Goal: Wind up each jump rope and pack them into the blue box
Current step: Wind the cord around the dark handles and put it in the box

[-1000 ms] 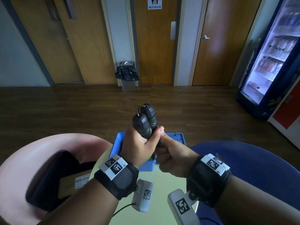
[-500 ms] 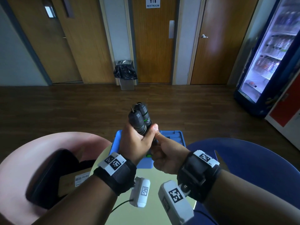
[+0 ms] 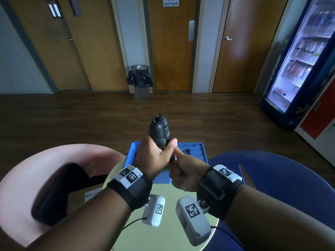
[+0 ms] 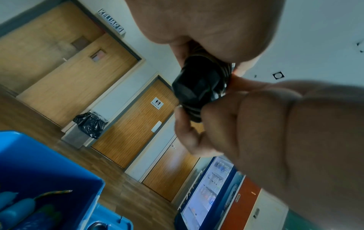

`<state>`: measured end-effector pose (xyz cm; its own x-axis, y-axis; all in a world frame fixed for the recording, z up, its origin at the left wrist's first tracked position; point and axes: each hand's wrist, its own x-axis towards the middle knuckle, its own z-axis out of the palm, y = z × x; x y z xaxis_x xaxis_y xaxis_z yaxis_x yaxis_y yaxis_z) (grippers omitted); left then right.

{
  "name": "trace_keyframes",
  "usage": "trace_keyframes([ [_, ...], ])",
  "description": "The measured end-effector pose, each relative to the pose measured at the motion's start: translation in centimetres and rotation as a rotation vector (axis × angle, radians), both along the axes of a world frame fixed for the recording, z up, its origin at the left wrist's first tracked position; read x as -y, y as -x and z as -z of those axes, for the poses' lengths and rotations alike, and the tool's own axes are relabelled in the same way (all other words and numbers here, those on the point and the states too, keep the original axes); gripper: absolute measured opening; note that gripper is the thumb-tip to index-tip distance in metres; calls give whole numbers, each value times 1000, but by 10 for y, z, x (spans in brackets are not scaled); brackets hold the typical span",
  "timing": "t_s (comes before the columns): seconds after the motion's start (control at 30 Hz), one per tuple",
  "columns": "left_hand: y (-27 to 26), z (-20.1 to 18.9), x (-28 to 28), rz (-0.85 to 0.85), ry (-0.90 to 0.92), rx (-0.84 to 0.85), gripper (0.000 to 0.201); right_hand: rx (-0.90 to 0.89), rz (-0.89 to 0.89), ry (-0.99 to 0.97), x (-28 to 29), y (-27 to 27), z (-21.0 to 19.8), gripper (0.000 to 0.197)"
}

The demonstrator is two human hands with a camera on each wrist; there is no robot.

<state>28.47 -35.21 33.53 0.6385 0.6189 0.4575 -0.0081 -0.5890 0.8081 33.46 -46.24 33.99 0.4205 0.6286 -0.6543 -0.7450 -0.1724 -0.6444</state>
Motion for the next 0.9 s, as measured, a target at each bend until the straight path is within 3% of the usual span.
trace_keyframes([
  [0.2,5,-14,4,219,66,62,23,-31,-150,-62,17,-1,-6,62],
  [0.33,10,-17,4,467,381,47,32,49,-189,-75,17,-3,-16,70],
  [0.43,11,-18,3,479,508,48,29,138,-236,-72,11,0,-21,75],
  [0.53,11,-15,-7,347,542,102,38,243,-216,-59,1,5,-19,68],
  [0.6,12,-16,-18,245,569,163,34,419,-231,-32,-6,11,-20,45],
  [0.73,14,-25,-52,156,673,252,14,1046,-306,150,-20,13,-19,6],
  [0.77,14,-26,-62,136,707,260,9,1181,-327,171,-25,12,-20,5],
  [0.9,10,-29,-98,92,884,247,14,1672,-567,164,-51,11,-18,39],
])
